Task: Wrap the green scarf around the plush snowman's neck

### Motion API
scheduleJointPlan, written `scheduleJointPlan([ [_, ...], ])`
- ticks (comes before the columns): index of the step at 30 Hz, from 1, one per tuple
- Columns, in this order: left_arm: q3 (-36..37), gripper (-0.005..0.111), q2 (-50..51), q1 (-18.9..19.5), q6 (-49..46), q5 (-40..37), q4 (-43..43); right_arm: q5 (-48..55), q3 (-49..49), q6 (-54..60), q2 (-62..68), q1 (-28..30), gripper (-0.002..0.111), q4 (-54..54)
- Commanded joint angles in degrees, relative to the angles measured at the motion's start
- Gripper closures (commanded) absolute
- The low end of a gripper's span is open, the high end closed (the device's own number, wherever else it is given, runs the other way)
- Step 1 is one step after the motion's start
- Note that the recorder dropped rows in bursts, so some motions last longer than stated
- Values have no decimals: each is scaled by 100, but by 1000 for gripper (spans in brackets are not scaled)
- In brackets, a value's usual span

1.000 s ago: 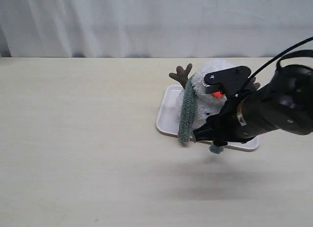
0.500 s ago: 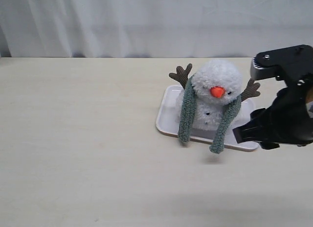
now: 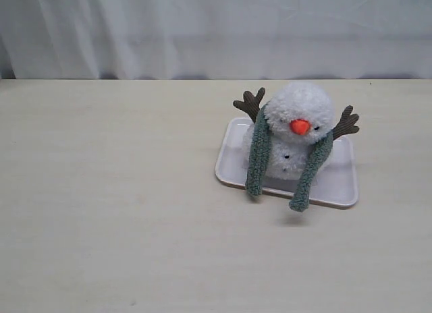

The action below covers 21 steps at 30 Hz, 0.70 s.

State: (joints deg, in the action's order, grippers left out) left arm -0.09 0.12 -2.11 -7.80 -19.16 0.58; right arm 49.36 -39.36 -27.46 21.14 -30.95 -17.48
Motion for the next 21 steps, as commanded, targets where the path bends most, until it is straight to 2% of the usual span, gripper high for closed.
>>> scheduleJointPlan([
  [1, 9, 107, -12, -59, 11, 64, -2, 11, 28, 73, -1030, 16, 104, 31],
  [8, 9, 107, -12, -59, 11, 64, -2, 11, 28, 73, -2114, 16, 104, 31],
  [21, 9, 107, -12, -59, 11, 64, -2, -7, 6, 73, -2114, 16, 104, 31],
])
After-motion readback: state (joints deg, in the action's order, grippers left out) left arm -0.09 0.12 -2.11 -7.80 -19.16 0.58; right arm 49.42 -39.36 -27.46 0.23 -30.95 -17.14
